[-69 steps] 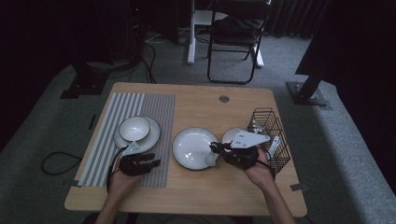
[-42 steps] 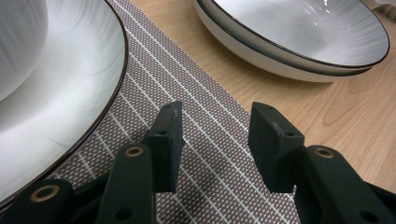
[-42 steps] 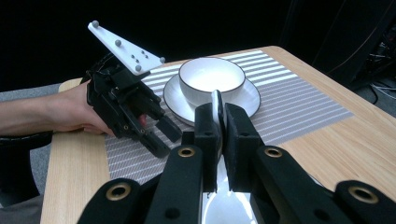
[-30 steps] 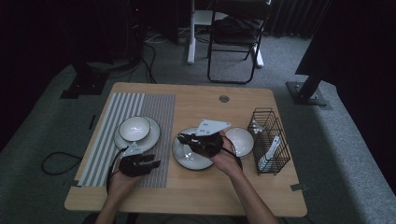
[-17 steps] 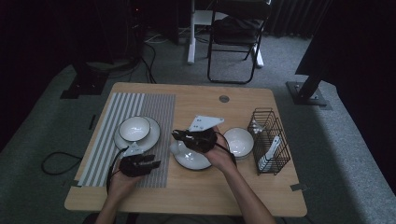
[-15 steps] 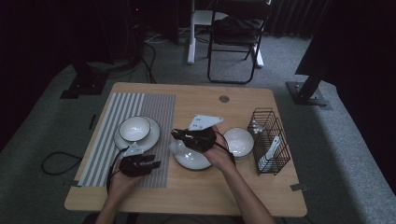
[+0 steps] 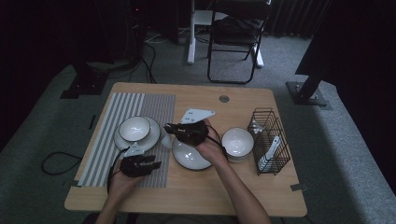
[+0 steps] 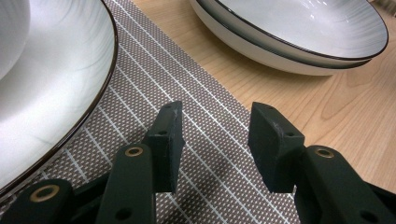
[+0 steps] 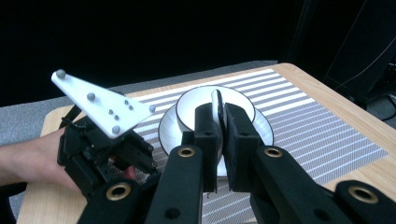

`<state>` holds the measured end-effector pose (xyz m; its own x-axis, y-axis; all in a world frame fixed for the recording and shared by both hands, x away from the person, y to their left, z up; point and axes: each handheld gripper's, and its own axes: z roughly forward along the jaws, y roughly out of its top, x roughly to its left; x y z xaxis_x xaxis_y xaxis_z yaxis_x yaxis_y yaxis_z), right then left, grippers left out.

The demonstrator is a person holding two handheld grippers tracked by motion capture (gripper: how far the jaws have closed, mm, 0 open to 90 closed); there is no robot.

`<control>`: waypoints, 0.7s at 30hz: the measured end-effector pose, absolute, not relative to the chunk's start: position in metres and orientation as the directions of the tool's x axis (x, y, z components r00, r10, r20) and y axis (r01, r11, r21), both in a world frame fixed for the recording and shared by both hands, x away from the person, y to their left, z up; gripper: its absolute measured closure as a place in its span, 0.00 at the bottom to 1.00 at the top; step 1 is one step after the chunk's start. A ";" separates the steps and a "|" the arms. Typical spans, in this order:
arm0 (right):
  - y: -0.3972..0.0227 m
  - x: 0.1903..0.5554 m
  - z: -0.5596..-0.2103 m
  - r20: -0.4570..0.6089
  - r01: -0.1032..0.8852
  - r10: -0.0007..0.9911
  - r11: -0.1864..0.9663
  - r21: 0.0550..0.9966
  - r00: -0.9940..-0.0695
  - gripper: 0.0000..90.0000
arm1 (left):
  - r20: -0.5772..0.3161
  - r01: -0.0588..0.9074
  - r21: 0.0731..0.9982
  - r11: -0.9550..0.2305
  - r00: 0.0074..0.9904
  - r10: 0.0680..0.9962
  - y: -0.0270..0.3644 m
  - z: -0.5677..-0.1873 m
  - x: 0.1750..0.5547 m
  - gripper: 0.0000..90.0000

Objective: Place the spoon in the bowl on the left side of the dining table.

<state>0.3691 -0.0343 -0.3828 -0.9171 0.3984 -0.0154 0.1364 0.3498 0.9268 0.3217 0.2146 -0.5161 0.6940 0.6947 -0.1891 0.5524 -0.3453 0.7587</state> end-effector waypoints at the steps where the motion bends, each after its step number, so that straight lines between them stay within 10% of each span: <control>1: -0.033 0.370 -0.382 -0.016 0.135 0.398 0.349 0.927 -0.917 0.94 | -0.189 0.552 0.759 -0.345 0.694 0.695 0.215 -0.516 0.322 0.63; 21: -0.010 0.387 -0.373 -0.021 0.130 0.392 0.355 0.926 -0.920 0.94 | -0.182 0.547 0.757 -0.356 0.701 0.690 0.213 -0.517 0.321 0.63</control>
